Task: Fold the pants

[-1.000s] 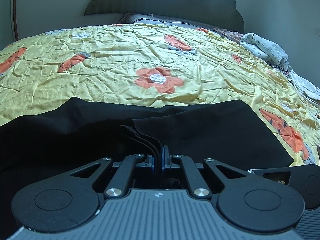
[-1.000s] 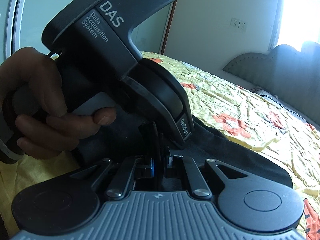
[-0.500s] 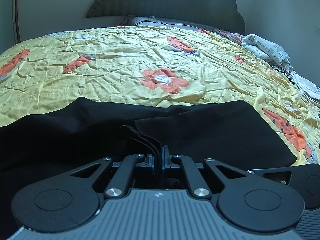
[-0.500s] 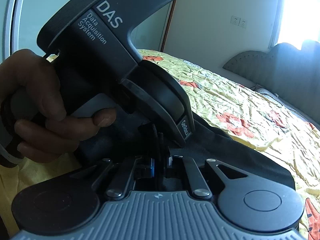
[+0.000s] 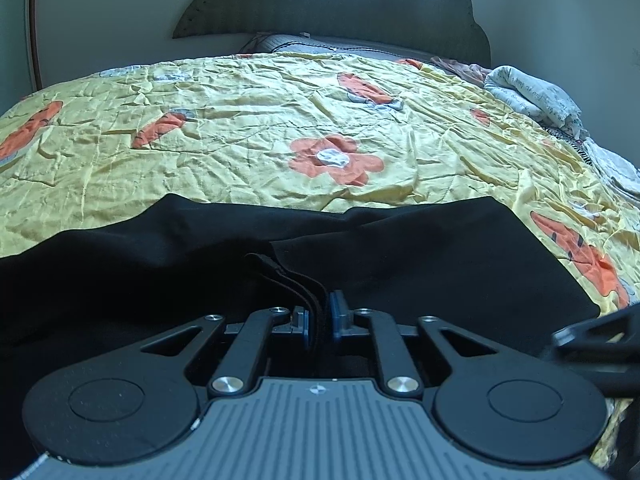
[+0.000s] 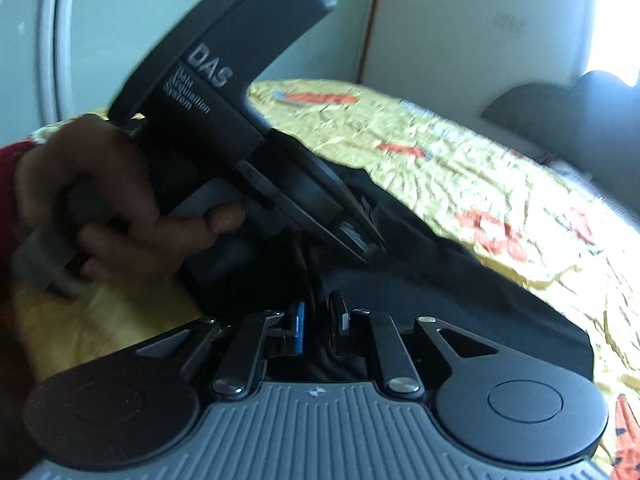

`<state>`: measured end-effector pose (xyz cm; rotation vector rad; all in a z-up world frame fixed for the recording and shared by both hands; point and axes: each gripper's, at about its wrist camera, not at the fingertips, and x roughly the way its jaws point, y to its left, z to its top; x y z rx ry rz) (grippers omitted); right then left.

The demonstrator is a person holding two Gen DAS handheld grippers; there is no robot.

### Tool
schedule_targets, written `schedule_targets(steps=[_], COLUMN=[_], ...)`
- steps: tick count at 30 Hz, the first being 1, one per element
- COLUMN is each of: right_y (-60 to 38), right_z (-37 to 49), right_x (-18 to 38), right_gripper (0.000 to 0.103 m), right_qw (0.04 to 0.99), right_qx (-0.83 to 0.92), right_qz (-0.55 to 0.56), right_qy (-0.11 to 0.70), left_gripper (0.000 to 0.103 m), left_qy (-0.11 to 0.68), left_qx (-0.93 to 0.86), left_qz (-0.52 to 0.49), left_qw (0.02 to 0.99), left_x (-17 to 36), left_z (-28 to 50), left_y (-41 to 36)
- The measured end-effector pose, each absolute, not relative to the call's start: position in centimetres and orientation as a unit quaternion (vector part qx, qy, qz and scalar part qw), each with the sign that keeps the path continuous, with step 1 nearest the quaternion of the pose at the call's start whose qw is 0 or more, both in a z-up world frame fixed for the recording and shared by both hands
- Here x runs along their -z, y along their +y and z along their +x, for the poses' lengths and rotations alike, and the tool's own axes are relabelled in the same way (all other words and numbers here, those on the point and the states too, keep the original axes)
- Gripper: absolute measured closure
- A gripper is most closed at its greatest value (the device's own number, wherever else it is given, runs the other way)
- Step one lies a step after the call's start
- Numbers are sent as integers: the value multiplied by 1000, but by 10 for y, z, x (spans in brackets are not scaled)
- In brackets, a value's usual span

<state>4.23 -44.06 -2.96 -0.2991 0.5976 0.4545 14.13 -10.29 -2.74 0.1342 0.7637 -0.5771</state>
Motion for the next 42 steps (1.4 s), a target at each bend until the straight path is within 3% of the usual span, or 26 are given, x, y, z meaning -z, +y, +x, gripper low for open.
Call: schedule_targets(steps=[5, 9, 14, 19, 23, 28, 33, 36, 42], right_y=[-510, -534, -504, -458, -459, -473, -463, -457, -410], right_z=[67, 111, 164, 170, 178, 147, 167, 176, 170], right_x=[-1, -16, -10, 6, 7, -7, 9, 6, -6], right_gripper=[91, 91, 91, 91, 91, 91, 91, 91, 91], right_qw=[930, 941, 921, 914, 934, 923, 918, 930, 915], right_qx=[-217, -197, -203, -186, -131, -195, -179, -143, -235], right_qz=[-74, -29, -61, -84, -66, -45, -64, -42, -64], right_qy=[287, 275, 326, 350, 324, 328, 349, 336, 322], left_gripper=[70, 70, 73, 68, 72, 66, 64, 64, 63], left_qy=[381, 364, 388, 420, 408, 405, 400, 383, 392], left_qx=[267, 232, 212, 182, 149, 184, 152, 139, 110], left_qz=[51, 47, 67, 98, 61, 63, 66, 57, 14], left_qw=[883, 901, 894, 884, 899, 894, 902, 912, 913], left_x=[14, -5, -14, 17, 8, 3, 16, 3, -8], left_z=[142, 146, 184, 222, 230, 218, 232, 224, 203], left_y=[-91, -70, -67, -85, -74, -76, -89, -74, -28])
